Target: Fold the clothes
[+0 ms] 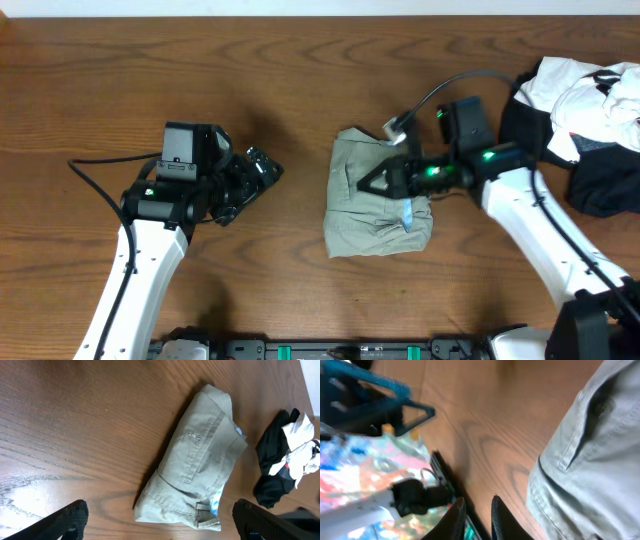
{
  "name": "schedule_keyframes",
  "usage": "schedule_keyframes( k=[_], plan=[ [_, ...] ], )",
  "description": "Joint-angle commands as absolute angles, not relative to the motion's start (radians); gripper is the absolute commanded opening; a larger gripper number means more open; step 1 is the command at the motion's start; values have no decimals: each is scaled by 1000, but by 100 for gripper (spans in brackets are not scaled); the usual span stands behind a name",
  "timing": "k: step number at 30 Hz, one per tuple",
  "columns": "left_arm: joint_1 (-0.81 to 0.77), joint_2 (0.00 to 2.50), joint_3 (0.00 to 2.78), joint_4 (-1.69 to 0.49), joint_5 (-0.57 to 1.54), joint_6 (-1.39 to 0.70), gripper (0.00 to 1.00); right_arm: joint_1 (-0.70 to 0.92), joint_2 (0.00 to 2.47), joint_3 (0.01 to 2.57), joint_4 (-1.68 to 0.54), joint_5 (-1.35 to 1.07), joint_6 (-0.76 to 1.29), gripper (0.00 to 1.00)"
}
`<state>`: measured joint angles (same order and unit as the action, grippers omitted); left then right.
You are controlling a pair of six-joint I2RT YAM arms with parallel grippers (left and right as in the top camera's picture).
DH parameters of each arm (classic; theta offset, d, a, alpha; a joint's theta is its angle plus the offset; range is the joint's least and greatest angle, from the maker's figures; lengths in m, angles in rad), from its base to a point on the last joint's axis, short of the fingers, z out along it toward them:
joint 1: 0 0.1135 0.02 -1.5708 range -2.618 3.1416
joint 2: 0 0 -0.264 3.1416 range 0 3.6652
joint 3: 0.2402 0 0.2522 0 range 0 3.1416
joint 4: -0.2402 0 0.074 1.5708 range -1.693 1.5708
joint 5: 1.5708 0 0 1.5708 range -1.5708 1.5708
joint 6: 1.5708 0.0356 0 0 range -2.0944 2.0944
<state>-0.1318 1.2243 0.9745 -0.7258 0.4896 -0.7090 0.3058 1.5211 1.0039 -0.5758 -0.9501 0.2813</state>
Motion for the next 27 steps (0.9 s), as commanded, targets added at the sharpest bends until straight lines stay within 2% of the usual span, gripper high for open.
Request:
schedule_keyframes(
  k=[1, 4, 9, 22, 27],
  plan=[
    [-130, 1228, 967, -733, 481, -699, 94, 337, 1542, 904, -495, -923, 337, 18],
    [-130, 1228, 967, -740, 481, -699, 94, 332, 1545, 776, -351, -924, 418, 19],
    [-130, 1228, 967, -744, 481, -699, 94, 284, 1546, 617, -178, -924, 453, 29],
    [-130, 1228, 967, -755, 481, -699, 94, 117, 1632, 506, -146, -842, 438, 36],
    [-130, 1228, 967, -756, 481, -699, 94, 117, 1598, 533, -150, -917, 451, 32]
  ],
)
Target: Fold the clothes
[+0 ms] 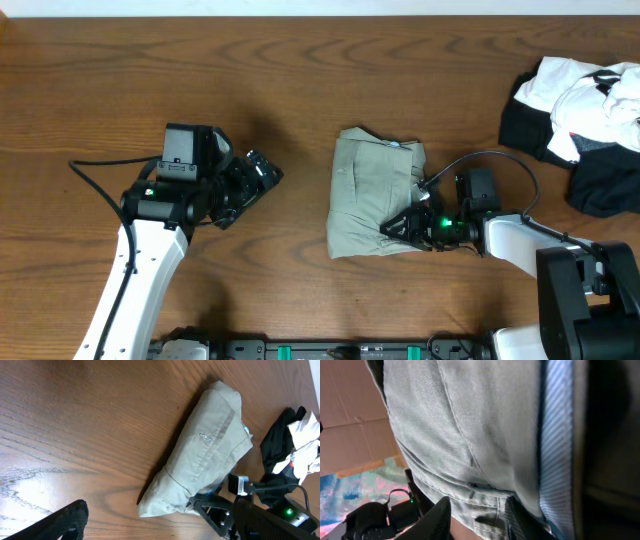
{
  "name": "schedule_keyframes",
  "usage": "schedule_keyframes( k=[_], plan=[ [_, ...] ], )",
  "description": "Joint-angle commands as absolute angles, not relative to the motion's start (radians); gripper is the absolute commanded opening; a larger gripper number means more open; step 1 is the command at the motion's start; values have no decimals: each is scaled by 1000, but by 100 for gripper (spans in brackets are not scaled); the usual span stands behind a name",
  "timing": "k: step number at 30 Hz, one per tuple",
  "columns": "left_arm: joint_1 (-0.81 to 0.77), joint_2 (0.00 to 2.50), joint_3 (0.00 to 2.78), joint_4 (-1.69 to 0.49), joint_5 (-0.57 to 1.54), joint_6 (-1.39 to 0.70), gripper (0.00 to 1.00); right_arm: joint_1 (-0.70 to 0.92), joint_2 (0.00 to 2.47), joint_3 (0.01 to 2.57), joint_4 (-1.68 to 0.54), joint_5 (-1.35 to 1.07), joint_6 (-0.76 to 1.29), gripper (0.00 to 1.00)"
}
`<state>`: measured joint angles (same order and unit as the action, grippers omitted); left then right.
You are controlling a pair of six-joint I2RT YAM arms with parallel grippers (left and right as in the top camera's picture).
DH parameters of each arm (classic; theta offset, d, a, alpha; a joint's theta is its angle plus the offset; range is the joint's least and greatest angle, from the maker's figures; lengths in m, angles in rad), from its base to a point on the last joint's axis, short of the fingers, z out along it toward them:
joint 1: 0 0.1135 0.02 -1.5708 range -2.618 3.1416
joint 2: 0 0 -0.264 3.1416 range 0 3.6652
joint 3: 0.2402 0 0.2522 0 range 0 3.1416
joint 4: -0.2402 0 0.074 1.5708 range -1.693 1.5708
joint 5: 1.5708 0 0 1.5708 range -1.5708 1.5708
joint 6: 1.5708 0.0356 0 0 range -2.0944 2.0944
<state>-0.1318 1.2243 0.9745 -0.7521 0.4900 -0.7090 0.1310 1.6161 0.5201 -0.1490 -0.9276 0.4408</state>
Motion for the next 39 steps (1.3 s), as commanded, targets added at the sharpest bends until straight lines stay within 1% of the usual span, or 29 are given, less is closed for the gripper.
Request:
schedule_keyframes(
  k=[1, 4, 8, 11, 14, 15, 18, 21, 26, 33, 35, 36, 39],
  plan=[
    [-130, 1228, 967, -756, 481, -699, 94, 117, 1583, 543, -150, -926, 464, 32],
    [-130, 1228, 967, -756, 481, -694, 94, 117, 1502, 578, -150, -986, 486, 33],
    [-130, 1228, 967, -756, 481, -669, 94, 117, 1369, 645, -152, -1082, 536, 39],
    [-130, 1228, 967, -755, 481, -669, 94, 117, 1287, 699, -131, -1081, 588, 52],
    [-130, 1228, 967, -754, 481, -669, 94, 118, 1258, 734, -72, -1081, 598, 69],
    [-130, 1228, 967, -754, 481, -669, 94, 118, 1259, 741, -48, -1081, 599, 73],
    [-130, 1228, 967, -754, 481, -669, 94, 118, 1291, 743, -10, -1032, 598, 78],
    [-130, 1228, 967, -754, 481, -669, 95, 118, 1365, 743, 7, -967, 548, 87],
    [-130, 1228, 967, -754, 481, -669, 94, 118, 1576, 743, 119, -950, 515, 93],
    [-130, 1228, 967, -754, 480, -669, 94, 118, 1902, 743, 398, -1084, 528, 93],
    [-130, 1228, 967, -754, 480, -669, 95, 118, 1955, 743, 404, -1079, 531, 93],
    [-130, 1228, 967, -754, 480, -669, 94, 117, 1977, 743, 405, -1074, 530, 95],
    [-130, 1228, 967, -754, 481, -659, 94, 101, 1981, 745, 407, -1074, 532, 96]
  ],
)
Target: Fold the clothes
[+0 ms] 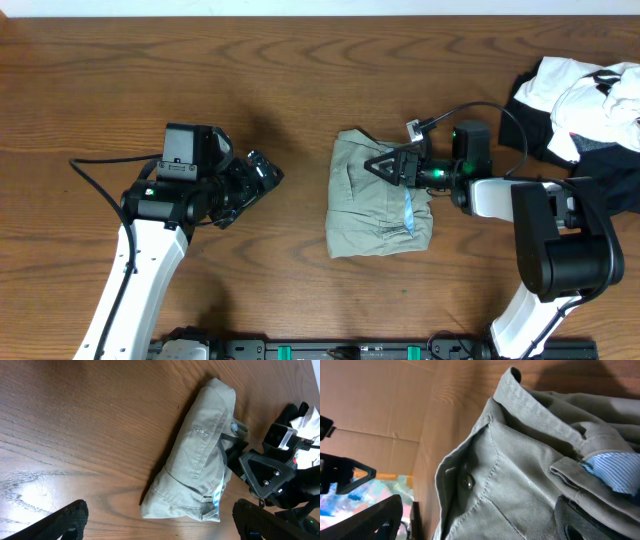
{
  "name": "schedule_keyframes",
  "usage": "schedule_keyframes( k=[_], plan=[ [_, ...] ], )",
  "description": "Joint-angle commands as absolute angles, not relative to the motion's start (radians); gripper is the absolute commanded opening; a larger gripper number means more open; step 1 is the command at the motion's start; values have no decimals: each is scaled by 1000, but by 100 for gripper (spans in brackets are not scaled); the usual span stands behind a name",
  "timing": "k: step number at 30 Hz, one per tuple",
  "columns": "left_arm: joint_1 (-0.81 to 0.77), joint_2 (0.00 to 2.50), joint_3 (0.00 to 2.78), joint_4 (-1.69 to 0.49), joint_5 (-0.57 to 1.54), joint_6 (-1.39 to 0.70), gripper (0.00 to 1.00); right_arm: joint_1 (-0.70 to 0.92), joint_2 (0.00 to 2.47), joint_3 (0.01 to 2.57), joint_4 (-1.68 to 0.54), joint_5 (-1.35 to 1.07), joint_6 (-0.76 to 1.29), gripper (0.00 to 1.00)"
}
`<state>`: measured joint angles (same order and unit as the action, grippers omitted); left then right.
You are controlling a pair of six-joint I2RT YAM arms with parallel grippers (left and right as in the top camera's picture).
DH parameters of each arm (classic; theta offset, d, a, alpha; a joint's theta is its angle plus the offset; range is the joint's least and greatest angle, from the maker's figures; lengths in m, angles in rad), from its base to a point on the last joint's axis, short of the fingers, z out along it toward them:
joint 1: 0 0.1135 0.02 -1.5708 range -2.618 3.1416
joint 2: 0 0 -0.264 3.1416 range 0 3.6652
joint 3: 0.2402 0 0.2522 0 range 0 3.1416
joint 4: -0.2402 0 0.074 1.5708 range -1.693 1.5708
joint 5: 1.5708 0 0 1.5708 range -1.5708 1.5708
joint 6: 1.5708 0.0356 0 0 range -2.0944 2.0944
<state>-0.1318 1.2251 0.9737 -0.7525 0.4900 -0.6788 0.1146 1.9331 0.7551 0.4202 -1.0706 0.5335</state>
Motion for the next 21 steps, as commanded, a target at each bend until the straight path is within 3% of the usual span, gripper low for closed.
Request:
schedule_keyframes(
  k=[1, 14, 21],
  plan=[
    [-130, 1228, 967, -755, 481, -649, 95, 92, 1967, 747, 411, -1085, 552, 96],
    [-130, 1229, 967, -736, 639, -463, 94, -25, 1509, 792, 406, -1266, 735, 99],
    [-135, 1278, 966, -736, 637, -436, 94, -26, 1309, 792, 189, -1171, 712, 99]
  ],
)
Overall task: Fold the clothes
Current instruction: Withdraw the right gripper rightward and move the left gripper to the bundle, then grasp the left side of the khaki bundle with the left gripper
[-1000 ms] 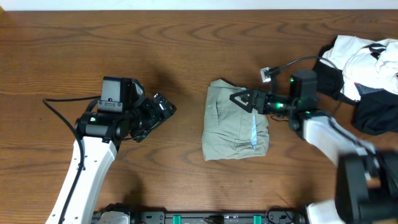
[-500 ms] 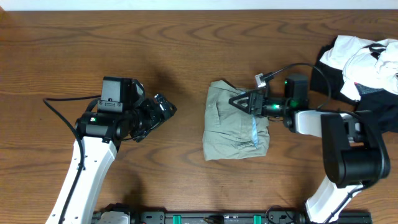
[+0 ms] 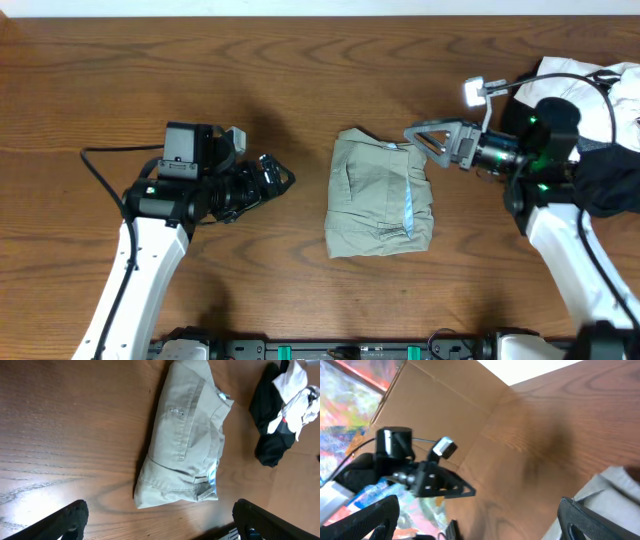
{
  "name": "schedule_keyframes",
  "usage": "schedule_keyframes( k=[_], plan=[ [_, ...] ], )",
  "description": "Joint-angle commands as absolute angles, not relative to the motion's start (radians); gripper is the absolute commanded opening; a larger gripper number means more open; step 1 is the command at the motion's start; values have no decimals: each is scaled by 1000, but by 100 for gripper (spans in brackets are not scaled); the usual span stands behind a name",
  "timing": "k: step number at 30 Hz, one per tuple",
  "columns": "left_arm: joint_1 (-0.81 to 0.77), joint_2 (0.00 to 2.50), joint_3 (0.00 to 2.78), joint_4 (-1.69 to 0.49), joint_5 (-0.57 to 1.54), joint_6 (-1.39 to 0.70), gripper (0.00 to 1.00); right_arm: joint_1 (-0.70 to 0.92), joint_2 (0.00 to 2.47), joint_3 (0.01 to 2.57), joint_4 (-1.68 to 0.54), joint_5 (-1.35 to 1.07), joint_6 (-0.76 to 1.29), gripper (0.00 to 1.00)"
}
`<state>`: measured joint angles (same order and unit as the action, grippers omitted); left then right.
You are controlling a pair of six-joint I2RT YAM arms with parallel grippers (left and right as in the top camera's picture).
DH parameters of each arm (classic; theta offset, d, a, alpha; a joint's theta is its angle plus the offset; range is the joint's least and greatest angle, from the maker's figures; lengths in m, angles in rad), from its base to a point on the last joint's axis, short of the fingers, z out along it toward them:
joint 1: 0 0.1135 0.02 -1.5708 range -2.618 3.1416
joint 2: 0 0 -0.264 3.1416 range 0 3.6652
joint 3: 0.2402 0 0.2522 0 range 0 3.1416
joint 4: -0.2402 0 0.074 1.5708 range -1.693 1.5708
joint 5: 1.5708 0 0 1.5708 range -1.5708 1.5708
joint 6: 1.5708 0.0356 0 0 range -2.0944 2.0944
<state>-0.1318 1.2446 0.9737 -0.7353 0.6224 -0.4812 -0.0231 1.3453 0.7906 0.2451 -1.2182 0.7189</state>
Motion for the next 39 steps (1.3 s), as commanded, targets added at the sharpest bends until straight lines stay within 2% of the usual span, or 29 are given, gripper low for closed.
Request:
schedule_keyframes(
  k=[1, 7, 12, 16, 23, 30, 39],
  plan=[
    [-143, 1296, 966, -735, 638, -433, 94, -26, 1289, 792, 128, -1124, 692, 99],
    [-230, 1412, 966, -702, 643, -414, 94, -25, 1150, 801, -152, -839, 641, 99],
    [-265, 1452, 966, -647, 635, -358, 94, -25, 1032, 899, -625, -311, 469, 99],
    [-265, 1461, 966, -617, 588, -345, 94, -25, 1003, 929, -867, -58, 421, 99],
    [-272, 1606, 966, -581, 588, -352, 94, -25, 1012, 904, -1053, -65, 407, 99],
    [-310, 1762, 966, -446, 781, -303, 94, -25, 1013, 882, -1101, -97, 381, 99],
    [-367, 1817, 966, -352, 797, -303, 94, -25, 1013, 882, -1127, -99, 365, 99]
  ],
)
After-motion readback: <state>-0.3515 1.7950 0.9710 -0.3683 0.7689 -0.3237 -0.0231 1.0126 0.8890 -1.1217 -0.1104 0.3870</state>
